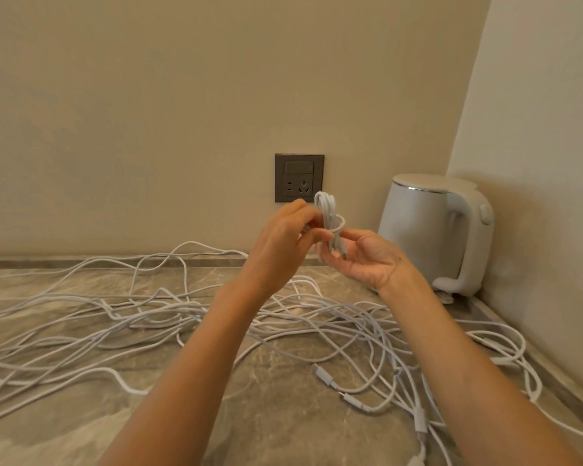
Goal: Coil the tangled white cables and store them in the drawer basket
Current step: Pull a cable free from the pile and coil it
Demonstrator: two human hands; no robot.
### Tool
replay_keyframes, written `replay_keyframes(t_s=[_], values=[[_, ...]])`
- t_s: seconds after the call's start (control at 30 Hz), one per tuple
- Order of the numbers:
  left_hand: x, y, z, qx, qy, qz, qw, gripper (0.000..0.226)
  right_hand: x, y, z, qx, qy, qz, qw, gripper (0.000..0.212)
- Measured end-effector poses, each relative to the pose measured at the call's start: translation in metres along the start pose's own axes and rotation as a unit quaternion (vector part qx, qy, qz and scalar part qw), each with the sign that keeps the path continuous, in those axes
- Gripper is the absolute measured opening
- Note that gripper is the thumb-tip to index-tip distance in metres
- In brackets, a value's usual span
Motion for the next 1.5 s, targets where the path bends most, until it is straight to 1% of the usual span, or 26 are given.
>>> replay_keyframes(t_s=[0.07,0.13,0.17,0.2,0.3,0.37,0.43,0.57,0.6,0.67,0.73,0.77,0.87,0.93,1.0,1.1,1.17,1.23,1.33,1.43,1.5], values=[[-0.001,0.001,0.000,-0.008,0.007,-0.037,0.999,0.019,-0.002,-0.003,0.001,-0.052,-0.016,0.036,0.998,0.029],[-0.004,-0.001,0.000,-0.028,0.023,-0.068,0.997,0.023,0.002,-0.003,0.001,-0.088,-0.047,0.103,0.990,0.007],[-0.005,-0.003,0.000,-0.039,0.029,-0.081,0.996,0.023,0.001,0.001,0.001,-0.085,-0.057,0.141,0.985,0.011],[-0.005,-0.004,0.000,-0.046,0.028,-0.090,0.994,0.024,0.000,0.004,0.001,-0.076,-0.060,0.179,0.979,0.023],[0.000,-0.001,0.000,-0.017,-0.013,-0.095,0.995,0.026,-0.008,0.013,-0.003,-0.045,-0.059,0.258,0.963,0.050],[0.002,0.001,0.000,0.009,-0.034,-0.089,0.995,0.027,-0.013,0.011,-0.006,-0.040,-0.053,0.285,0.956,0.059],[0.003,0.003,-0.001,0.041,-0.038,-0.062,0.997,0.026,-0.016,0.005,-0.009,-0.049,-0.046,0.303,0.951,0.063],[0.009,0.005,0.000,0.104,-0.050,-0.017,0.993,0.022,-0.015,-0.006,-0.015,-0.076,-0.052,0.311,0.946,0.064],[0.010,0.005,0.000,0.108,-0.060,-0.009,0.992,0.021,-0.016,-0.006,-0.017,-0.072,-0.055,0.310,0.946,0.064],[0.015,0.004,0.000,0.102,-0.105,0.004,0.989,0.017,-0.017,-0.004,-0.016,-0.061,-0.062,0.301,0.950,0.063],[0.020,0.002,0.001,0.077,-0.151,0.028,0.985,0.011,-0.018,-0.001,-0.016,-0.050,-0.066,0.295,0.952,0.061],[0.019,0.001,0.002,0.062,-0.157,0.038,0.985,0.008,-0.018,-0.001,-0.015,-0.046,-0.067,0.294,0.952,0.060],[0.011,-0.005,0.004,0.009,-0.139,0.025,0.990,0.003,-0.016,0.001,-0.013,-0.048,-0.070,0.281,0.956,0.058],[0.008,-0.006,0.005,-0.034,-0.125,0.008,0.992,0.010,-0.015,0.003,-0.012,-0.046,-0.069,0.272,0.959,0.058],[0.008,-0.005,0.006,-0.067,-0.108,-0.018,0.992,0.011,-0.016,0.004,-0.010,-0.045,-0.066,0.263,0.961,0.057],[0.013,-0.004,0.009,-0.088,-0.097,-0.026,0.991,0.014,-0.021,0.004,-0.010,-0.039,-0.058,0.248,0.966,0.056],[0.014,-0.002,0.010,-0.075,-0.085,-0.033,0.993,0.021,-0.023,0.003,-0.010,-0.041,-0.055,0.238,0.969,0.056],[0.013,0.004,0.010,-0.042,-0.063,-0.046,0.996,0.025,-0.022,0.002,-0.010,-0.050,-0.054,0.240,0.968,0.058],[0.014,0.010,0.011,0.007,-0.027,-0.047,0.999,0.022,-0.021,-0.001,-0.008,-0.070,-0.050,0.256,0.963,0.063],[0.014,0.010,0.010,0.037,-0.016,-0.040,0.998,0.019,-0.020,-0.002,-0.007,-0.084,-0.046,0.263,0.960,0.065],[0.013,0.014,0.010,0.059,-0.011,-0.055,0.997,0.015,-0.020,-0.003,-0.008,-0.087,-0.044,0.268,0.959,0.066]])
Point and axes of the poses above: each hand's wrist, its own z-axis away from the middle knuckle, its own y-axis out of the palm, x = y × z, the point moved 7 cm from there along -z, towards the middle knuckle, and after that the axes turned 2 degrees about x, right-handed, at the moved point
